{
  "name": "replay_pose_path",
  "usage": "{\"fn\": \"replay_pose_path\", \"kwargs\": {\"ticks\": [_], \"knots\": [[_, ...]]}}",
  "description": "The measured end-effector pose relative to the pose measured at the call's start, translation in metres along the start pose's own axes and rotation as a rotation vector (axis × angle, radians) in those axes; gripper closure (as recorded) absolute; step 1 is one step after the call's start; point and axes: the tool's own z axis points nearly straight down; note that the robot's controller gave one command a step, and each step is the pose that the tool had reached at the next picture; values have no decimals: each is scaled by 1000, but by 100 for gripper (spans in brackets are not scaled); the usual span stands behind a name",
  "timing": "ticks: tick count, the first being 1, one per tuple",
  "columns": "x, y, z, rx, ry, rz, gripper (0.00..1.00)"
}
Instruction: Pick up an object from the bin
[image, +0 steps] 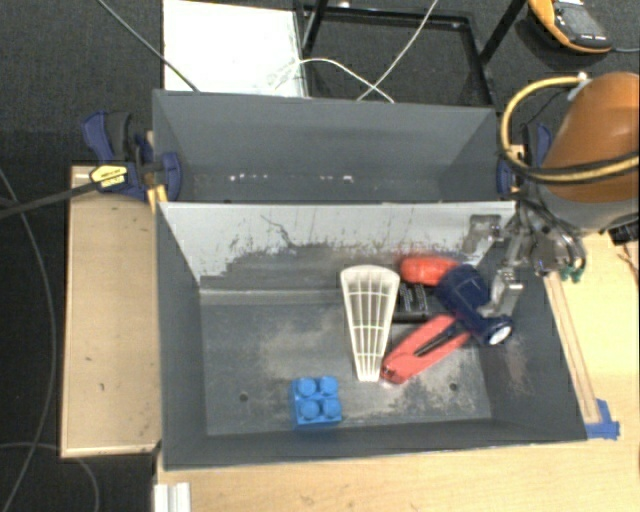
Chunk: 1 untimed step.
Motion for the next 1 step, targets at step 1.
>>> {"fn": "replay_pose_path", "kwargs": {"ticks": [1], "knots": [[-2,0,-4,1,-8,-5,0]]}}
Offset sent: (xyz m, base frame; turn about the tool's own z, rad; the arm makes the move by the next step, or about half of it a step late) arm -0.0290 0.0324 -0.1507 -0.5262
